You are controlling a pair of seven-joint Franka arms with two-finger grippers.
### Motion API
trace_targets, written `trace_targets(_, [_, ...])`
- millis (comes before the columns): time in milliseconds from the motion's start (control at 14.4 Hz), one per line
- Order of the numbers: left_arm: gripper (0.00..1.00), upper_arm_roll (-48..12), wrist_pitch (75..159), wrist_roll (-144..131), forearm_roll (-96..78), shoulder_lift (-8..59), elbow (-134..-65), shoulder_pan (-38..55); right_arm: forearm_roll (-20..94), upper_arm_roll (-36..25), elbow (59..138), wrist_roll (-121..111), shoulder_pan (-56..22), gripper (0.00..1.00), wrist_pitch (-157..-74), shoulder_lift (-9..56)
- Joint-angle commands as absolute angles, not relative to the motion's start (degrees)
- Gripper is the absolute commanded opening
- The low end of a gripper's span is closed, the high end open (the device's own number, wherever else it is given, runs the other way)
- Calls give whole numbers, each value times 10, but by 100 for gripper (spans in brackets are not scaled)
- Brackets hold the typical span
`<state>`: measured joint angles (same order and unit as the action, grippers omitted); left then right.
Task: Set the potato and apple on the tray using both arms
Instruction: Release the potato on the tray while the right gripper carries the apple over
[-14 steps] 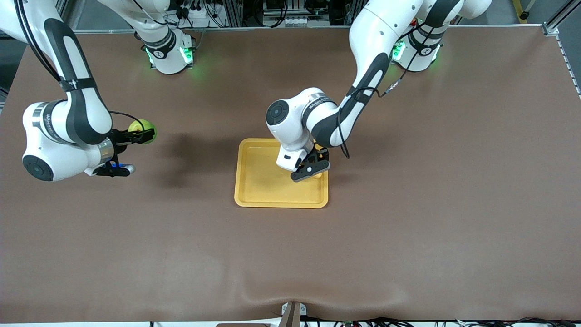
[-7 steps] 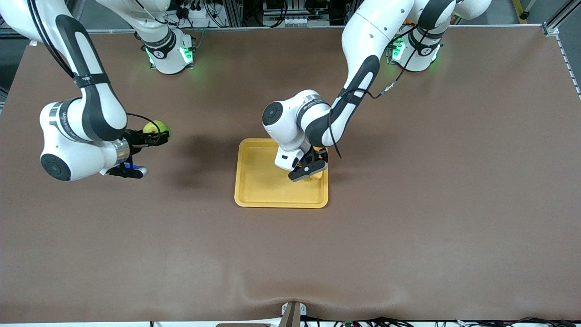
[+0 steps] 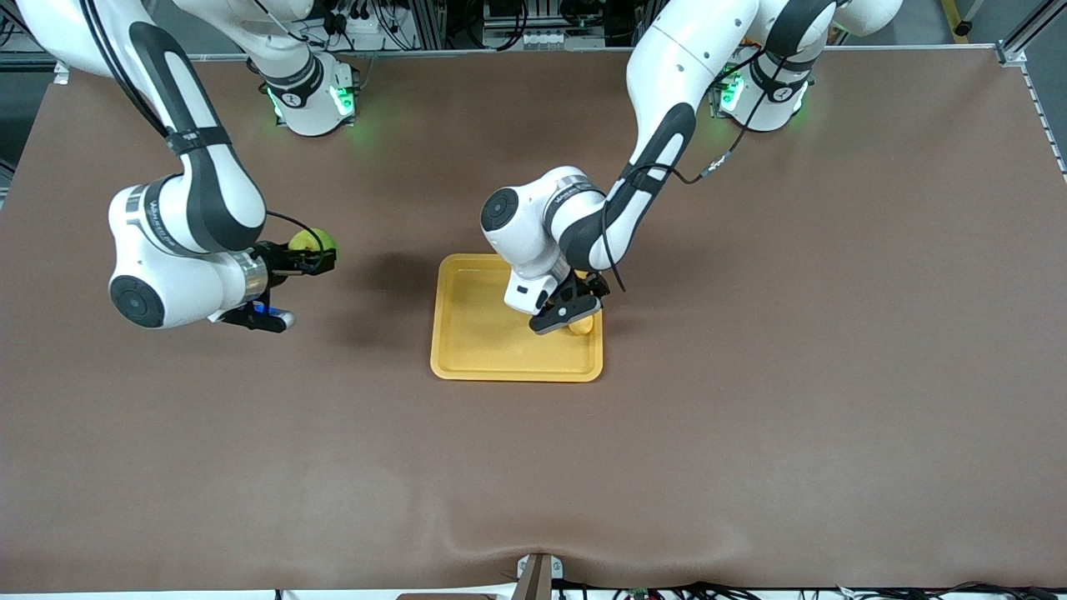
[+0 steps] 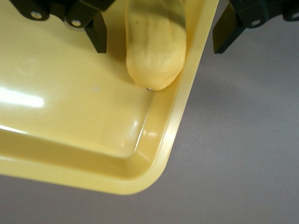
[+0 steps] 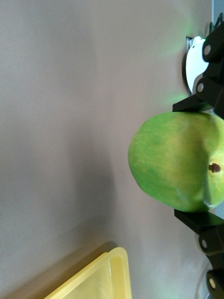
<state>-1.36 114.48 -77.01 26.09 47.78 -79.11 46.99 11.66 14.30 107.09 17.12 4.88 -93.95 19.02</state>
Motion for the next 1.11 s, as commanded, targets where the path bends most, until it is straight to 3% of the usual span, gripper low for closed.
trace_targets(0, [100, -8, 1130, -776, 268, 445, -786, 471, 143, 164, 1068, 212, 45, 0, -964, 196])
trace_targets(346, [100, -11, 1080, -710, 235, 390, -803, 428, 167, 189, 1053, 250, 31, 0, -1016, 222])
trace_targets(762, [100, -12, 1071, -530, 158, 238, -916, 323, 166, 199, 977, 368, -21, 0, -1028, 286])
trace_targets(1039, [100, -12, 1071, -405, 115, 155, -977, 252, 167, 221, 968, 401, -29, 0, -1090, 316])
